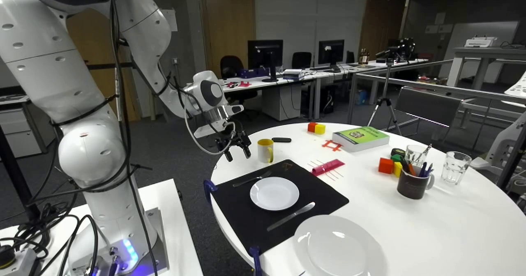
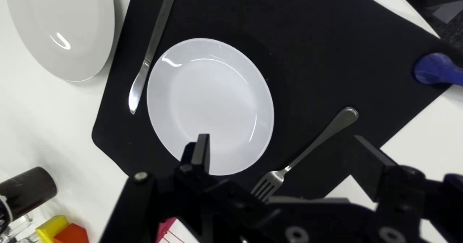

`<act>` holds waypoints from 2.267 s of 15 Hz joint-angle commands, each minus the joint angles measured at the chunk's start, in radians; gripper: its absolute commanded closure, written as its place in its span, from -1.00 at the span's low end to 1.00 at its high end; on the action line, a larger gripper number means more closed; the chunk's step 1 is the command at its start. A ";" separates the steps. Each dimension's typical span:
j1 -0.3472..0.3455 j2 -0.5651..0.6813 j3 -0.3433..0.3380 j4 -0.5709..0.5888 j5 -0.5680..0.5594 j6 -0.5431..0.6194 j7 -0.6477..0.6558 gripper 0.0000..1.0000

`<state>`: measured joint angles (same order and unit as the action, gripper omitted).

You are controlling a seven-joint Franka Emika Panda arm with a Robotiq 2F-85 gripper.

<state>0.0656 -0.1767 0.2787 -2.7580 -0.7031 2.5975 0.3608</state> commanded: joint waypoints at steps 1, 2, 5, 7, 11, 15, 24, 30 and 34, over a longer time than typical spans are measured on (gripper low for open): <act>-0.035 0.054 0.035 0.040 -0.153 -0.019 0.201 -1.00; -0.034 0.062 0.036 0.044 -0.184 -0.026 0.241 -1.00; -0.015 0.055 0.020 0.024 -0.152 -0.005 0.229 -1.00; -0.015 0.067 0.020 0.031 -0.152 -0.005 0.237 -1.00; -0.020 0.044 0.010 0.026 -0.140 -0.007 0.227 -1.00; 0.008 -0.061 -0.087 -0.036 -0.014 0.044 0.090 -1.00; -0.003 0.011 -0.067 0.009 -0.020 0.014 0.106 -1.00; -0.009 0.026 -0.030 0.034 -0.121 -0.016 0.234 -1.00; -0.004 0.086 0.009 0.080 -0.199 -0.050 0.327 -1.00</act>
<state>0.0629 -0.1449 0.2572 -2.7303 -0.8380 2.5921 0.6130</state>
